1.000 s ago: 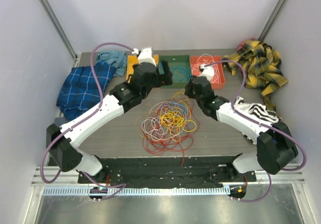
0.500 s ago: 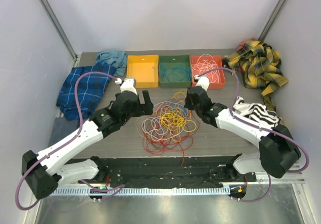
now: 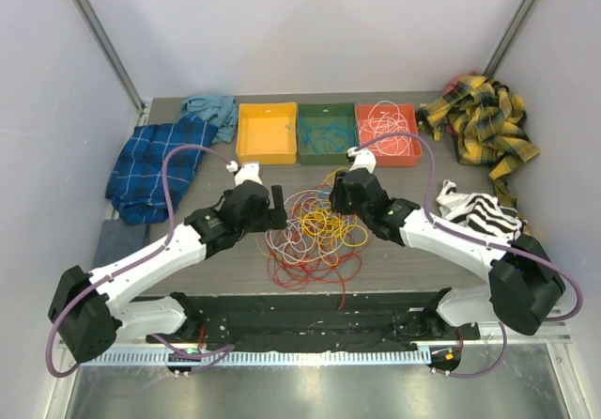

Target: Untangle the cables

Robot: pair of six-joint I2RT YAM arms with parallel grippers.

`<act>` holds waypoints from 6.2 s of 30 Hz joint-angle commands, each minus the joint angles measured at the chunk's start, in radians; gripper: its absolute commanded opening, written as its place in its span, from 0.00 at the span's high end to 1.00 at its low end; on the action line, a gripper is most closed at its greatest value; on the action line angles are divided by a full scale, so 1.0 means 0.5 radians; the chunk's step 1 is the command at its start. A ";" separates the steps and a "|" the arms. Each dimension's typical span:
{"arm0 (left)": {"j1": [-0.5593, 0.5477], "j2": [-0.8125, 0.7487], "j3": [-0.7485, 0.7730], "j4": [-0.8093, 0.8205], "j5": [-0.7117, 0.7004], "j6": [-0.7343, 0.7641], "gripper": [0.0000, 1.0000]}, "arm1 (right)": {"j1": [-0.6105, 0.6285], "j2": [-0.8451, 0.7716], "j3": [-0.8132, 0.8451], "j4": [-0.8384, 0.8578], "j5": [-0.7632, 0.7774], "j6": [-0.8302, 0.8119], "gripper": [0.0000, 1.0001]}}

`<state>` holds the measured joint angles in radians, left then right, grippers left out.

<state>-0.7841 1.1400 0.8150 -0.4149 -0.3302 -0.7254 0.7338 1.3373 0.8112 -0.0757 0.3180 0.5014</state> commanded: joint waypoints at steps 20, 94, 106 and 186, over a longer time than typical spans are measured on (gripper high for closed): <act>0.019 -0.037 0.024 0.041 0.044 -0.230 0.10 | 0.168 0.271 0.120 -0.054 0.327 0.065 0.57; -0.190 -0.387 -0.694 2.002 0.544 0.931 0.00 | 0.275 -0.150 1.952 -0.950 0.288 -0.313 0.99; -0.190 0.189 -0.434 1.996 0.427 1.128 0.08 | 0.275 -0.125 1.986 -0.925 0.153 -0.251 0.99; 0.746 1.696 2.733 0.167 0.308 0.849 1.00 | 0.275 -0.907 0.160 -0.609 0.281 -0.156 0.50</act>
<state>-0.4110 1.9797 2.1136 -0.3939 -0.1970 -0.2920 0.8703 0.8967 0.8989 -0.3973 0.4355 0.4397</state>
